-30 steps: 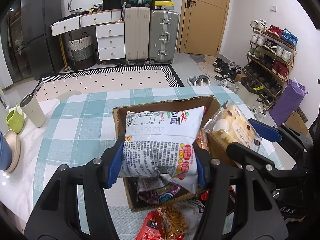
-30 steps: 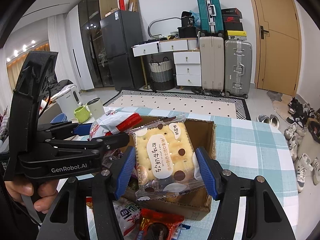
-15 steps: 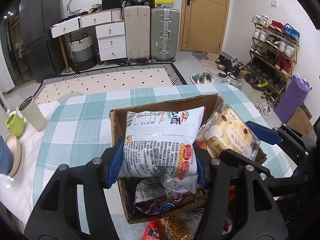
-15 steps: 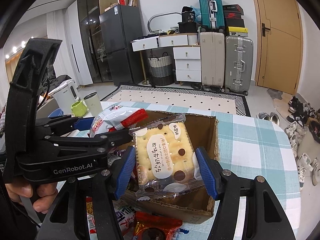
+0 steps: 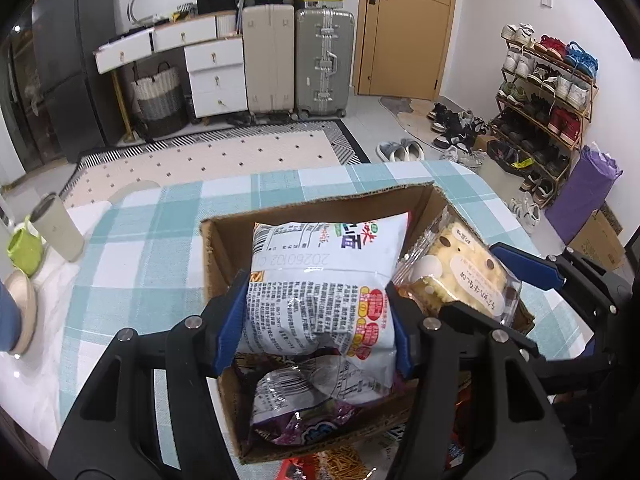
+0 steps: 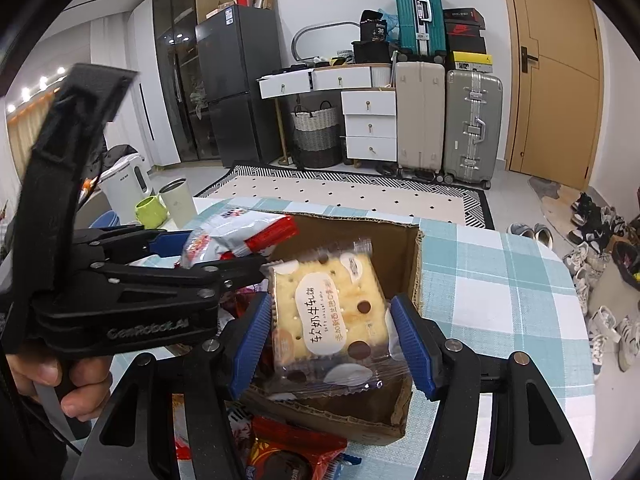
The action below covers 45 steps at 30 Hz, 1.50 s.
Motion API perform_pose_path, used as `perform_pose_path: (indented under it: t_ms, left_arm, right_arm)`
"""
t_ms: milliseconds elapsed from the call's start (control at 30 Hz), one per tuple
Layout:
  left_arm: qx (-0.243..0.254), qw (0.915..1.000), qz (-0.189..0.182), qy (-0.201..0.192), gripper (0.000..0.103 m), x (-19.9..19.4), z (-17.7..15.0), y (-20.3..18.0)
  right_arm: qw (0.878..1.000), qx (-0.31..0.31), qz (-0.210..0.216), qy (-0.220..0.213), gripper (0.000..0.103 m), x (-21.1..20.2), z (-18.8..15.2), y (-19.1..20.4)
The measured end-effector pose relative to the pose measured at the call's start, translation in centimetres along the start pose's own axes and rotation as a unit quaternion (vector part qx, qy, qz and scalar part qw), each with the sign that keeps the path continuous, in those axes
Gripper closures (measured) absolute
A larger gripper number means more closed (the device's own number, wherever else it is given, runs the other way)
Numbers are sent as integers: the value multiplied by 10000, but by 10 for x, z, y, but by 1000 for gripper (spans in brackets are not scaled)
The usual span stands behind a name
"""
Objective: Organize snacks
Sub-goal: 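Open both tools to drop the packs into the box, then move both open tools back toward the remaining snack pile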
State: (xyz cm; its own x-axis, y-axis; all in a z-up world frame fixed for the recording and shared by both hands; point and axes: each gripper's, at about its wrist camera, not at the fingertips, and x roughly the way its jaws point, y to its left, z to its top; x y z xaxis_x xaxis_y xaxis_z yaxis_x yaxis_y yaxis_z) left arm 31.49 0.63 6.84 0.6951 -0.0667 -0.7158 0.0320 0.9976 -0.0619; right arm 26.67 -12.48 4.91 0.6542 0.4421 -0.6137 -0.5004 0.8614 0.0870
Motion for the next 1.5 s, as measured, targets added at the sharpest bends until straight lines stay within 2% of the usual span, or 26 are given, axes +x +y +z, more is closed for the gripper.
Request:
perform_pose_path:
  t_ms: [167, 333, 367, 500, 533, 667, 733, 767, 1000, 1500]
  left_arm:
    - [16, 9999, -16, 108, 45, 11, 0, 0]
    - [16, 9998, -72, 168, 42, 14, -1, 1]
    - [24, 9998, -73, 169, 41, 13, -1, 1]
    - [98, 9999, 75, 13, 19, -1, -1, 3]
    - [100, 9999, 46, -48, 19, -5, 0, 3]
    - [138, 9998, 57, -107, 14, -19, -2, 2]
    - [133, 9998, 64, -138, 1, -26, -5, 1]
    - [120, 9998, 75, -159, 0, -30, -6, 1]
    - [39, 9998, -1, -172, 0, -55, -23, -1]
    - [-223, 9996, 103, -157, 0, -97, -59, 14]
  right_arm:
    - [9999, -65, -123, 14, 40, 1, 0, -2]
    - [9995, -65, -270, -166, 17, -11, 0, -6]
    - [9994, -25, -279, -182, 15, -14, 1, -7]
    - [9989, 77, -375, -260, 3, -24, 0, -14]
    - [9988, 109, -397, -271, 2, -27, -1, -15]
    - [9986, 175, -426, -243, 1, -36, -5, -20]
    - [9986, 170, -448, -226, 1, -41, -10, -19]
    - [9986, 162, -458, -214, 1, -43, -11, -18]
    - [9985, 153, -489, -188, 1, -60, -20, -15]
    - [9983, 285, -512, -22, 1, -85, -43, -7]
